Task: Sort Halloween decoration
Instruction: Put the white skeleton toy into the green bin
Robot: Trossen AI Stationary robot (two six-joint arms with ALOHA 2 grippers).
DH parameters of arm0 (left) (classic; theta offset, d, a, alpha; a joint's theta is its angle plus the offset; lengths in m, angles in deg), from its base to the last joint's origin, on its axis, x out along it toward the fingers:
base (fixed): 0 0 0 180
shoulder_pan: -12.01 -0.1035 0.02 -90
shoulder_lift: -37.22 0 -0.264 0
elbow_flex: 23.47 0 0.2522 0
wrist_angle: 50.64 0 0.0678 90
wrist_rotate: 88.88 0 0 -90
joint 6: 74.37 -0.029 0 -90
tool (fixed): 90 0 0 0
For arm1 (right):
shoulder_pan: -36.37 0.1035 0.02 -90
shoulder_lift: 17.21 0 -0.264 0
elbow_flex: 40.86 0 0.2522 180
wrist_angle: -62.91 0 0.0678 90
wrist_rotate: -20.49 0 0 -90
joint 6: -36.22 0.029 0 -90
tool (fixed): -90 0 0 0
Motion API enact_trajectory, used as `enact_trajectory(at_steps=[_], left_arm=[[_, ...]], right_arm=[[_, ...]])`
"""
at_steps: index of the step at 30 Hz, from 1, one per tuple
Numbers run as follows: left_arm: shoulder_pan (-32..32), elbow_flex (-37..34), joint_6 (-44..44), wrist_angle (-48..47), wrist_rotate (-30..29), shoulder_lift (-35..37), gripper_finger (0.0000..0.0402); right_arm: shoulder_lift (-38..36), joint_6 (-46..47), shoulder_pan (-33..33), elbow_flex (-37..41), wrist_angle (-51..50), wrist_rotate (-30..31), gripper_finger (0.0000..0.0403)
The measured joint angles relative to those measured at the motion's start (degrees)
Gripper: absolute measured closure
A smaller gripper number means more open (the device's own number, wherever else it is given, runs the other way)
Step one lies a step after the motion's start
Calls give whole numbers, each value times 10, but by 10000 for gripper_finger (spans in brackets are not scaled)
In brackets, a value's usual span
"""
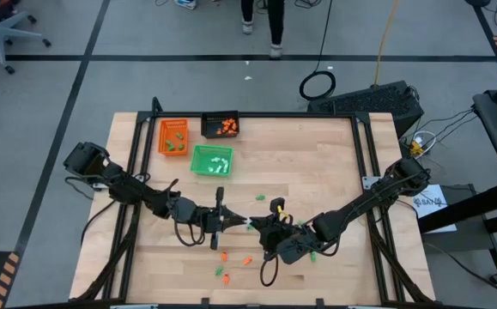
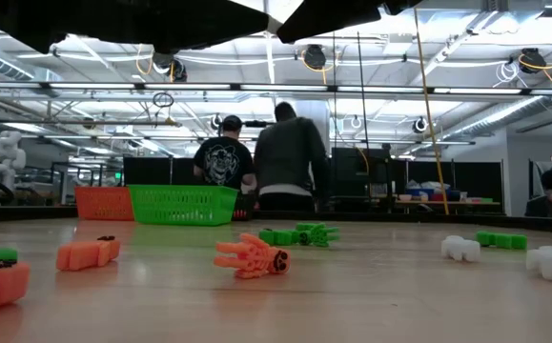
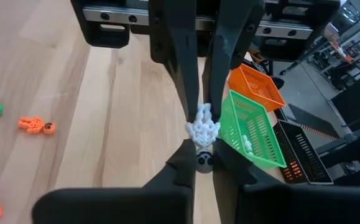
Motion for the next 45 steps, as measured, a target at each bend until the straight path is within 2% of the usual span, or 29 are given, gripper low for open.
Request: enact_trajectory(at_steps=[4, 10, 13, 16, 22, 26, 30, 34, 38, 42, 45], left_arm=[[-1, 0, 2, -5, 6, 0, 387], [-1, 1, 16, -9, 7, 0, 326], [-1, 1, 16, -9, 7, 0, 312], [-1, 1, 13, -14, 11, 0, 324], [-1, 1, 0, -16, 13, 0, 392], [-1, 1, -3, -18, -10, 2, 391], [3, 1, -3, -46, -16, 24, 398], [19, 1, -2, -91, -18, 65, 398], [43, 1, -5, -158, -19, 106, 399], [70, 1, -66, -224, -23, 138, 399], [92, 1, -148, -247, -41, 150, 399]], right_arm=[[0, 0, -1, 0, 0, -10, 385], [0, -1, -1, 0, 6, -11, 383], [0, -2, -1, 0, 7, -11, 383], [0, -2, -3, 0, 7, -12, 383], [0, 1, -4, 0, 6, -14, 382], [0, 8, -3, 0, 1, -9, 363], [0, 22, 0, 0, -1, -2, 317], [0, 54, 0, 0, -27, 7, 271], [0, 93, -1, 0, -54, 7, 244], [0, 115, -1, 0, -63, 6, 237], [0, 118, -1, 0, -63, 6, 238]])
